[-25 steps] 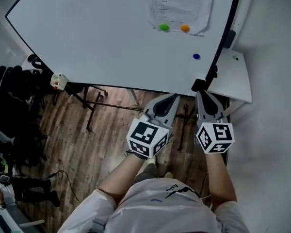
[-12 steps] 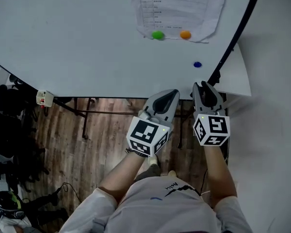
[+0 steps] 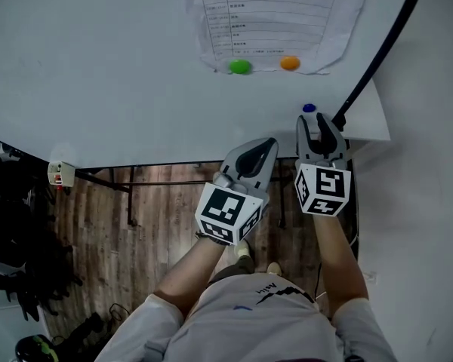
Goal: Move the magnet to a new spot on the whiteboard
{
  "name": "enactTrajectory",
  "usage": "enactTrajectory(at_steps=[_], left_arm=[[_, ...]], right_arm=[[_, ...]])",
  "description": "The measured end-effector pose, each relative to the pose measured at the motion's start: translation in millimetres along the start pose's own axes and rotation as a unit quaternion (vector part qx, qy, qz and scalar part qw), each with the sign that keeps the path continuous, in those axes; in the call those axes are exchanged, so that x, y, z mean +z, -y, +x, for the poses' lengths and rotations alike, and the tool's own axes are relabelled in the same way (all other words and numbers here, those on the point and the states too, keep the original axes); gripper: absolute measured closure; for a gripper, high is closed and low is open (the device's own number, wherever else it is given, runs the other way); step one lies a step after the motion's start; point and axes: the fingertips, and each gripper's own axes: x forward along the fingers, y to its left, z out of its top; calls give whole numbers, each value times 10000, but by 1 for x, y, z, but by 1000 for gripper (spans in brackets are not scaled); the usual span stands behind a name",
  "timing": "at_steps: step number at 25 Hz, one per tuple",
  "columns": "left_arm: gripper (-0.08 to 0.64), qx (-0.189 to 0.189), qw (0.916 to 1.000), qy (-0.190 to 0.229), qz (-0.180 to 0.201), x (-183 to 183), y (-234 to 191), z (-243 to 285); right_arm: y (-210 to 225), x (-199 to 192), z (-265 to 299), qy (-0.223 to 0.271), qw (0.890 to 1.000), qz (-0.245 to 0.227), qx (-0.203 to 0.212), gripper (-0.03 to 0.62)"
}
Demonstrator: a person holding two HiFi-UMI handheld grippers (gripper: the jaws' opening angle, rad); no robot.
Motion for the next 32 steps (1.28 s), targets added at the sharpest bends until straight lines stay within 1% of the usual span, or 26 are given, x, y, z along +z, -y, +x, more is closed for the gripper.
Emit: enactTrajectory(at_steps=[7,14,18,23,32], left_arm=[[549,-118,9999,-36,-43,-2,-13,4],[549,-182,9998,-47,-66,-3,-18,7],[549,-185,9998,-66,-76,-5,-18,7],[549,-176,9998,-54,-78,-4,-16,5],[549,-142,9999,-21,-87,-1,-3,-5]], right_arm=[[2,2,13,66,9997,-33,-246,445],[7,3,17,31,9988,-74,-485,448],[6,3,17,-32,9988,-106,-472,462],[7,5,15,-24,9992,6,-387,463],[4,12,-6,24,9998,130,-176,463]])
